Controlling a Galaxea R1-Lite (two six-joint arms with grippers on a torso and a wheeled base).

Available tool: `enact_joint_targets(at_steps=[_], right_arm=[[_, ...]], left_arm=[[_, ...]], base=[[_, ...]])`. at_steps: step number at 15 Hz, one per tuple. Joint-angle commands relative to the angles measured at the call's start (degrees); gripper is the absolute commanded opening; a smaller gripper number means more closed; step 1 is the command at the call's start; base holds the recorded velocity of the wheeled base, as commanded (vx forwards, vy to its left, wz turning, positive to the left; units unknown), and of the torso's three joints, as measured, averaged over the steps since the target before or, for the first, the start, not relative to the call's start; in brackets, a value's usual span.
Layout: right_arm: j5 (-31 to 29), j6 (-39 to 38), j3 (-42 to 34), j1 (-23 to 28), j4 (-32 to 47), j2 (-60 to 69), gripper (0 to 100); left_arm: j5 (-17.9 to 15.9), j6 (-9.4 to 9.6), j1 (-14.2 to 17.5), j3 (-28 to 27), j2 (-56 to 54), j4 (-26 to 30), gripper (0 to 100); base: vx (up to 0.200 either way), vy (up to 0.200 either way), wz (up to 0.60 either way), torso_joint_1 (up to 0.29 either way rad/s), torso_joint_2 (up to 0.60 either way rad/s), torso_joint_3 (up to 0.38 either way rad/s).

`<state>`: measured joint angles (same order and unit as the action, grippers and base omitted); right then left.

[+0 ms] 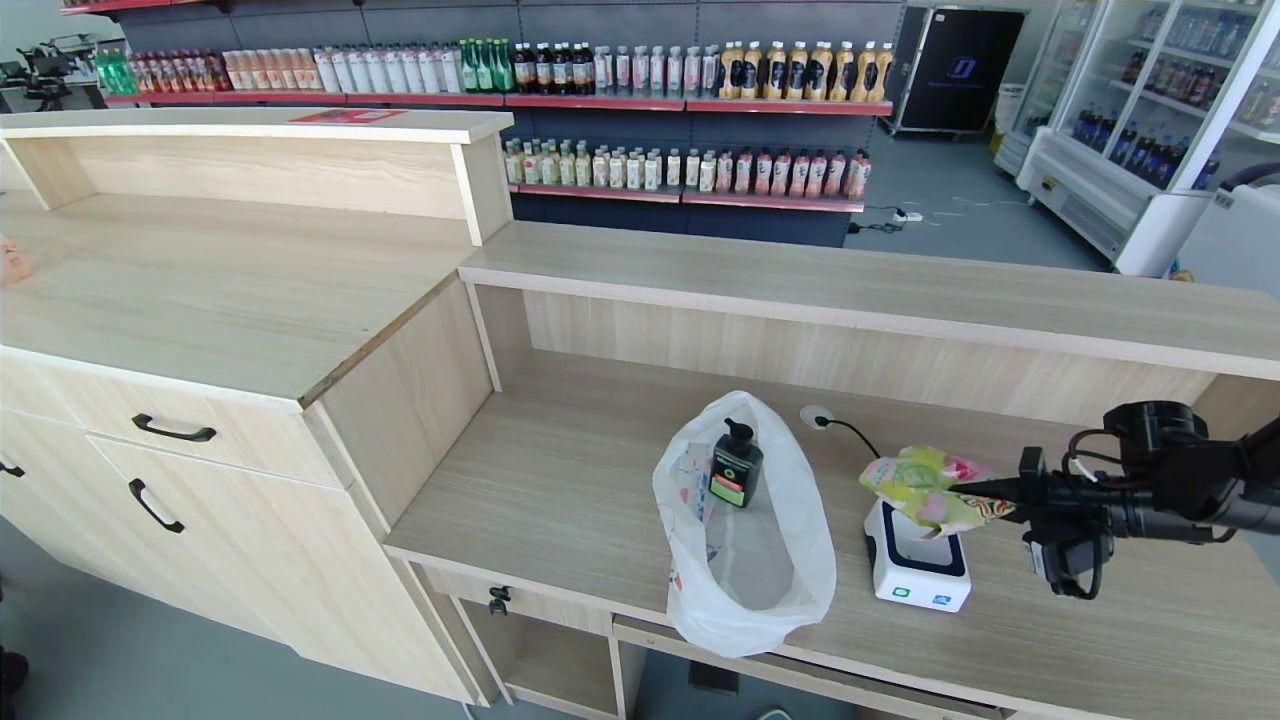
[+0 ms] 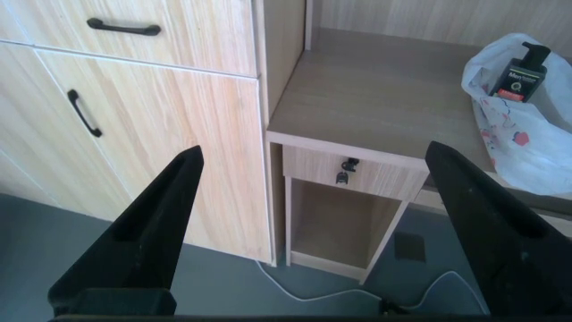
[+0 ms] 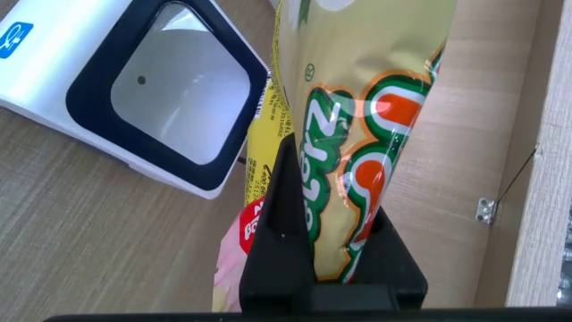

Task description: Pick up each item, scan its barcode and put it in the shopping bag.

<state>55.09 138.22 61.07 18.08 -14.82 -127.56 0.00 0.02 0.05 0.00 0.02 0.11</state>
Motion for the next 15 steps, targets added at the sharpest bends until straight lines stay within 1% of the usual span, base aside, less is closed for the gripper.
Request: enact_joint_targets(at_steps=[1,10,15], right_arm=[[0.0,0.3,-0.5,0.6,0.1,0.3,0],[-0.1,1.1,-2.2,1.0,0.1,0.7,0],[0.0,2.1,-2.7,2.6,0.2,1.6,0]], left_arm=[[0.0,-0.02,0.0,0.0,0.0,0.0,100],[0.0,-0.02,0.0,0.0,0.0,0.0,100],[0.0,-0.02,0.0,0.0,0.0,0.0,100]], base=[[0.0,0.0,0.0,0.0,0.0,0.0],[0.0,0.0,0.0,0.0,0.0,0.0],[0.0,0.0,0.0,0.0,0.0,0.0]])
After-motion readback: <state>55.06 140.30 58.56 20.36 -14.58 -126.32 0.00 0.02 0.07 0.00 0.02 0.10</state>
